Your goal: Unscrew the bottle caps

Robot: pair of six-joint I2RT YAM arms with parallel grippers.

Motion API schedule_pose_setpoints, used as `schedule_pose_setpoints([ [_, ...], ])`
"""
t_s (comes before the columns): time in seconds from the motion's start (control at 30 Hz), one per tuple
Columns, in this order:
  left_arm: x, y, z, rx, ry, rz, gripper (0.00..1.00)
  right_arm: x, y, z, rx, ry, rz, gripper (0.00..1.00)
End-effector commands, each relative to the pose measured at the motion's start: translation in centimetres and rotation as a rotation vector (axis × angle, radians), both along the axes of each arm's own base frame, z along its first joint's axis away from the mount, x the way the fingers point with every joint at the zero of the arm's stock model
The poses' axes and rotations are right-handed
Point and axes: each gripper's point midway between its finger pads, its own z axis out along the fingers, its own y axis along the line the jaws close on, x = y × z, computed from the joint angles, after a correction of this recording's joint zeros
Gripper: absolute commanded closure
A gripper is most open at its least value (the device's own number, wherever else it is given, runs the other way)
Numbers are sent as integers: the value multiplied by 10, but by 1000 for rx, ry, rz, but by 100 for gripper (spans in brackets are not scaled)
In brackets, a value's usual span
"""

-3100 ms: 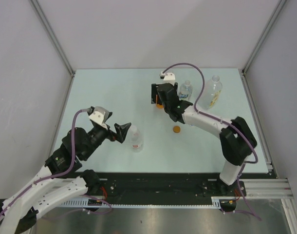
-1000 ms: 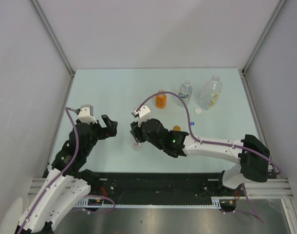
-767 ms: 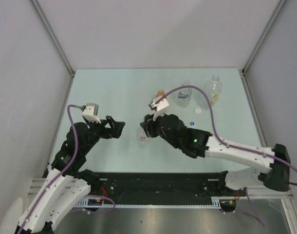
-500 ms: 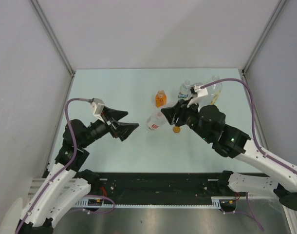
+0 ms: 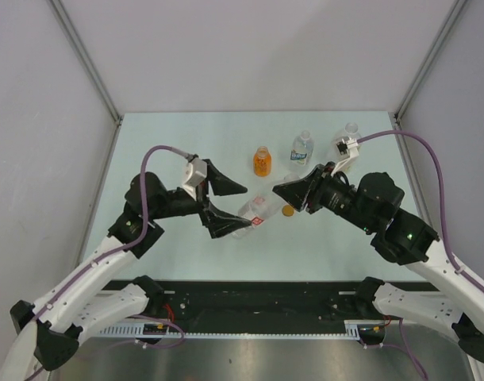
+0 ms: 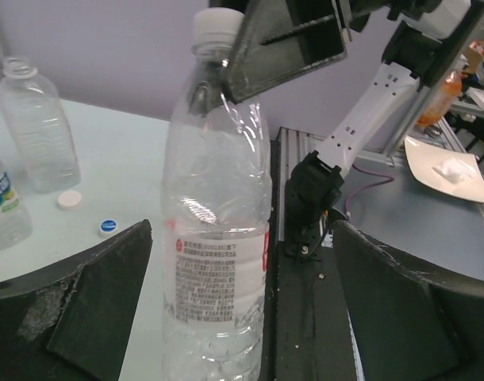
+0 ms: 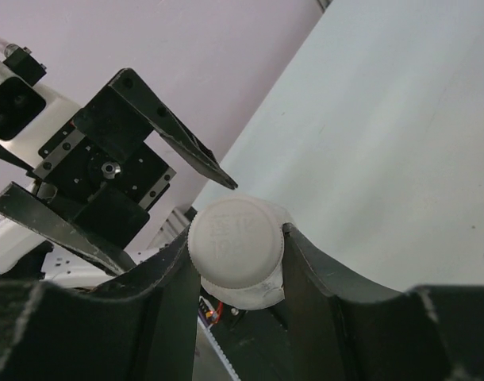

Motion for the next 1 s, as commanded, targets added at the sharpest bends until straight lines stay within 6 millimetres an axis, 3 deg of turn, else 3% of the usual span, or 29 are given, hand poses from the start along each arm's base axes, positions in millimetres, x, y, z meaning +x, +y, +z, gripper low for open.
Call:
schedule_pose_setpoints([
  [0.0, -14, -16, 0, 30, -60, -84, 0, -14, 8, 15, 70, 7, 101, 100],
  [0.33, -7, -32, -23, 88, -22, -78, 0, -21, 17, 30, 130, -14, 163, 100],
  [0.63, -15, -39, -28, 94, -16, -140, 2, -26, 17, 34, 142, -25, 185, 100],
  [0.77, -15, -40, -31, 98, -9, -148, 10, -26, 16, 34, 140, -25, 180, 100],
  [0.97, -16, -39, -30, 94, -21, -146, 35, -27, 15, 32, 125, -31, 181, 100],
])
